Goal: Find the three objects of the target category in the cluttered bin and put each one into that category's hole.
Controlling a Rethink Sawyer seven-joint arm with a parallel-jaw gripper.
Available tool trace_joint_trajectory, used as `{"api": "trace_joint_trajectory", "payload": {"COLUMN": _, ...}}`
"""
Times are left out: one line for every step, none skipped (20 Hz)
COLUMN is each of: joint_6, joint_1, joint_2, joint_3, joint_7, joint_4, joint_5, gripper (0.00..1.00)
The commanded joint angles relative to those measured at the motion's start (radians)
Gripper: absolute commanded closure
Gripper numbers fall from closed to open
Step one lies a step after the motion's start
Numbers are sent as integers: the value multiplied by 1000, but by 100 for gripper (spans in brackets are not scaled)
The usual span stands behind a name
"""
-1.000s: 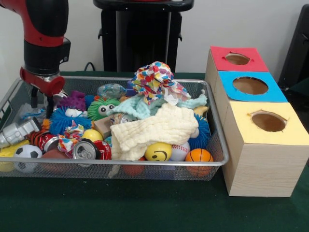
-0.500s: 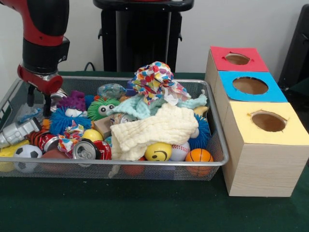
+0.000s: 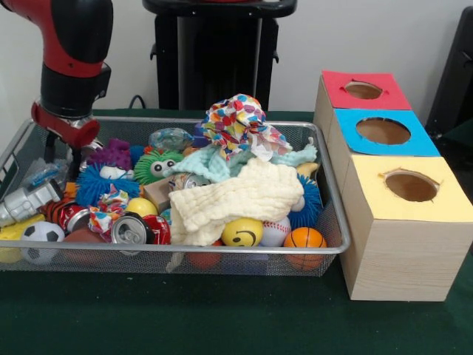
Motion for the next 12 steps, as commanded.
{"api": "trace_joint_trajectory", "payload": {"joint_6": -92, "joint_1": 0, "joint_2": 60, "joint_3": 35, "joint_7": 160, "joint_4": -29, "joint_5": -14, "gripper": 0}}
{"api": "trace_joint_trajectory", "payload": {"joint_6": -99, "joint_1": 0, "joint_2": 62, "joint_3": 36, "joint_7": 163, "joint_4": -26, "joint_5": -13, "gripper": 0}}
{"api": "trace_joint_trajectory", "payload": {"joint_6": -104, "joint_1": 1, "joint_2": 64, "joint_3": 36, "joint_7": 164, "joint_4": -25, "joint_5": -13, "gripper": 0}}
{"api": "trace_joint_trajectory", "payload": {"joint_6": -108, "joint_1": 1, "joint_2": 65, "joint_3": 36, "joint_7": 166, "joint_4": -23, "joint_5": -12, "gripper": 0}}
{"api": "trace_joint_trajectory", "payload": {"joint_6": -115, "joint_1": -1, "joint_2": 66, "joint_3": 38, "joint_7": 167, "joint_4": -20, "joint_5": -13, "gripper": 0}}
{"api": "trace_joint_trajectory", "payload": {"joint_6": -124, "joint_1": -3, "joint_2": 66, "joint_3": 41, "joint_7": 170, "joint_4": -17, "joint_5": -13, "gripper": 0}}
{"api": "trace_joint_trajectory", "payload": {"joint_6": -133, "joint_1": -4, "joint_2": 67, "joint_3": 42, "joint_7": 173, "joint_4": -15, "joint_5": -13, "gripper": 0}}
{"api": "trace_joint_trajectory", "payload": {"joint_6": -138, "joint_1": -4, "joint_2": 67, "joint_3": 42, "joint_7": 175, "joint_4": -14, "joint_5": -12, "gripper": 0}}
{"api": "trace_joint_trajectory", "payload": {"joint_6": -147, "joint_1": -6, "joint_2": 67, "joint_3": 45, "joint_7": 178, "joint_4": -11, "joint_5": -12, "gripper": 0}}
{"api": "trace_joint_trajectory", "payload": {"joint_6": -153, "joint_1": -7, "joint_2": 67, "joint_3": 47, "joint_7": 180, "joint_4": -9, "joint_5": -11, "gripper": 0}}
{"api": "trace_joint_trajectory", "payload": {"joint_6": -163, "joint_1": -6, "joint_2": 68, "joint_3": 47, "joint_7": 184, "joint_4": -7, "joint_5": -10, "gripper": 0}}
{"api": "trace_joint_trajectory", "payload": {"joint_6": -172, "joint_1": -5, "joint_2": 69, "joint_3": 47, "joint_7": 186, "joint_4": -5, "joint_5": -9, "gripper": 0}}
